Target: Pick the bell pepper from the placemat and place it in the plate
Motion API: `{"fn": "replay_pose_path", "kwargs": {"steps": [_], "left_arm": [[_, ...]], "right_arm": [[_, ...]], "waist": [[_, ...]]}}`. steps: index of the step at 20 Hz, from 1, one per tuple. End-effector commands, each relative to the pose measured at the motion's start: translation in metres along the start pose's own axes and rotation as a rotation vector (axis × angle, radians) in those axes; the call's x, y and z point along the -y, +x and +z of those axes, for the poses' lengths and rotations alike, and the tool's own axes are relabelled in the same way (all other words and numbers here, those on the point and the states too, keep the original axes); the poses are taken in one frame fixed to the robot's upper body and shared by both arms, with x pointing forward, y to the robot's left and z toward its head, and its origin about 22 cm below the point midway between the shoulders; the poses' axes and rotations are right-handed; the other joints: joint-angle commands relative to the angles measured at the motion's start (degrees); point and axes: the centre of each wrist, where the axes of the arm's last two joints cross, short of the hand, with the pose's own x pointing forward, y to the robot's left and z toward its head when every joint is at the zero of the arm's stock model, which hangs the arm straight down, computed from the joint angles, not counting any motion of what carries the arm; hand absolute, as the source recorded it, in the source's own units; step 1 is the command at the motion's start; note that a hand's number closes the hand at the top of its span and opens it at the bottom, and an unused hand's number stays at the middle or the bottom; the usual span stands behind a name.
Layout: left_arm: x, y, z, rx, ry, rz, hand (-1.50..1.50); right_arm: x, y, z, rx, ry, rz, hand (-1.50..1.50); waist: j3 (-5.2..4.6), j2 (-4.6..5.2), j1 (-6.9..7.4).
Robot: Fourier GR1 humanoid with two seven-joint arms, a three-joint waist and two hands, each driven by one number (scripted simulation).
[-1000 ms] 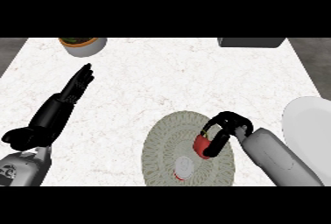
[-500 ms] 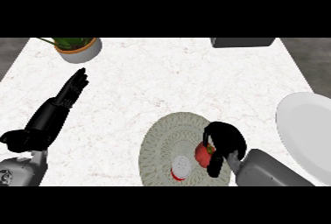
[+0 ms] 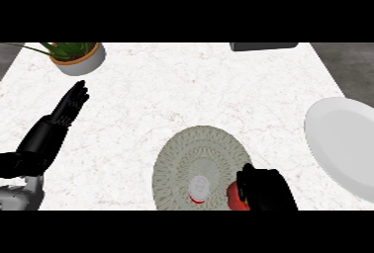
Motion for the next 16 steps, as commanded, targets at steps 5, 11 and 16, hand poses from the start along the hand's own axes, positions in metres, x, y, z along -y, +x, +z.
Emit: {"fn": "replay_pose_path", "kwargs": {"steps": [5, 11, 16], "left_arm": [[-0.01, 0.004, 0.005, 0.006, 0.012, -0.002, 0.0], [-0.003, 0.008, 0.006, 0.033, -0.018, 0.001, 0.0], [-0.003, 0.003, -0.003, 0.058, -0.032, -0.003, 0.0]], "right_arm": [[0.05, -0.013, 0.083, -0.103, -0.248, -0.098, 1.5], [0.077, -0.034, 0.101, -0.233, -0.429, -0.055, 1.5], [0.084, -0.052, 0.095, -0.297, -0.489, -0.048, 1.5]], "waist": [[0.07, 0.74, -0.8], [0.19, 1.61, 1.37], [0.2, 2.37, 2.84]]}}
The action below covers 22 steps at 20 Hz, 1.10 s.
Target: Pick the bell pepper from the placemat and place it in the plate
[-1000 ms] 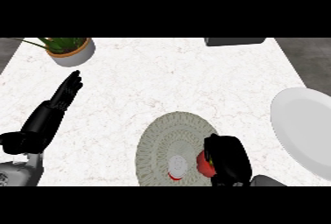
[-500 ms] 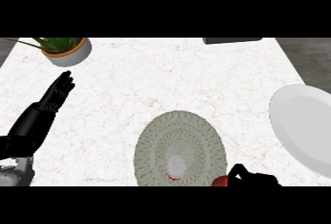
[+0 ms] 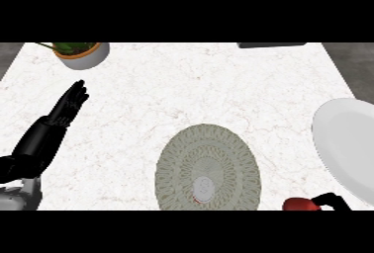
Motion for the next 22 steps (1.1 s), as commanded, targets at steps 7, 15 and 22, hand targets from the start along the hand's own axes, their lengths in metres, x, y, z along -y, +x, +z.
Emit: {"fn": "replay_pose_path", "kwargs": {"steps": [7, 15, 22], "left_arm": [[0.02, 0.011, -0.011, 0.038, -0.046, 0.013, 0.0], [0.01, 0.007, -0.013, 0.027, -0.059, 0.013, 0.0], [0.012, -0.01, -0.023, 0.038, -0.059, 0.015, 0.0]], "right_arm": [[0.001, -0.04, -0.029, -0.27, -0.127, -0.133, 1.5], [-0.015, -0.117, -0.07, -0.322, -0.255, -0.154, 1.5], [-0.053, -0.18, -0.09, -0.385, -0.139, -0.111, 1.5]], "waist": [[0.15, 0.84, 2.57], [0.13, 0.82, 3.02], [0.05, 1.02, 3.66]]}}
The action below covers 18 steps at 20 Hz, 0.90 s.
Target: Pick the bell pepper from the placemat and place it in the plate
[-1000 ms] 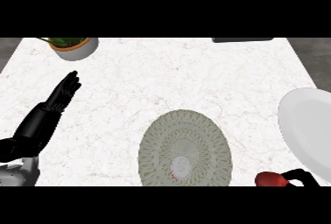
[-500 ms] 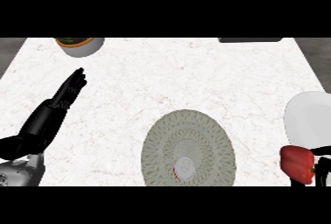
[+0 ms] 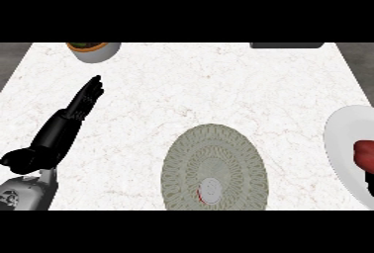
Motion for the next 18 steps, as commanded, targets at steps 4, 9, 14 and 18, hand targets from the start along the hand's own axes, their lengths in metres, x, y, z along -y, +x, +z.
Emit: {"fn": "replay_pose_path", "kwargs": {"steps": [4, 9, 14, 18], "left_arm": [[0.004, 0.004, -0.012, 0.009, -0.006, -0.009, 0.0], [0.002, 0.006, 0.0, 0.011, -0.012, -0.003, 0.0], [0.018, -0.001, 0.013, 0.004, -0.009, -0.004, 0.0], [0.006, 0.001, 0.008, -0.008, -0.018, -0.011, 0.0]], "right_arm": [[-0.033, -0.064, -0.023, -0.21, 0.168, -0.007, 1.5], [-0.078, -0.093, -0.039, -0.22, 0.231, -0.029, -1.5], [-0.081, -0.102, -0.056, -0.097, 0.17, -0.118, -1.5], [-0.077, -0.117, -0.059, -0.045, 0.081, -0.23, -1.5]], "waist": [[0.07, 0.24, 0.67], [0.08, 0.17, 1.54], [0.0, -0.06, 0.87], [0.0, -0.1, 0.44]]}}
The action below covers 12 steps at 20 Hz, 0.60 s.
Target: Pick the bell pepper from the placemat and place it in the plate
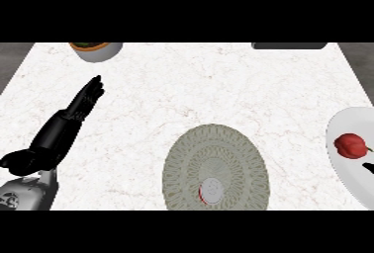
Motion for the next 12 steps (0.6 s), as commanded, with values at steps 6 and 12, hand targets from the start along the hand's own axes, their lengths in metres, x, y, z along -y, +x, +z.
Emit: {"fn": "replay_pose_path", "kwargs": {"steps": [6, 12], "left_arm": [[0.012, -0.003, 0.0, -0.009, 0.009, 0.003, 0.0], [-0.016, 0.006, 0.02, -0.021, 0.021, 0.0, 0.0]], "right_arm": [[0.024, 0.003, -0.009, 0.172, -0.058, -0.372, -1.5], [0.03, -0.018, 0.015, 0.126, -0.031, -0.724, -1.5]], "waist": [[-0.06, -0.33, -1.11], [-0.02, -0.57, -1.14]]}}
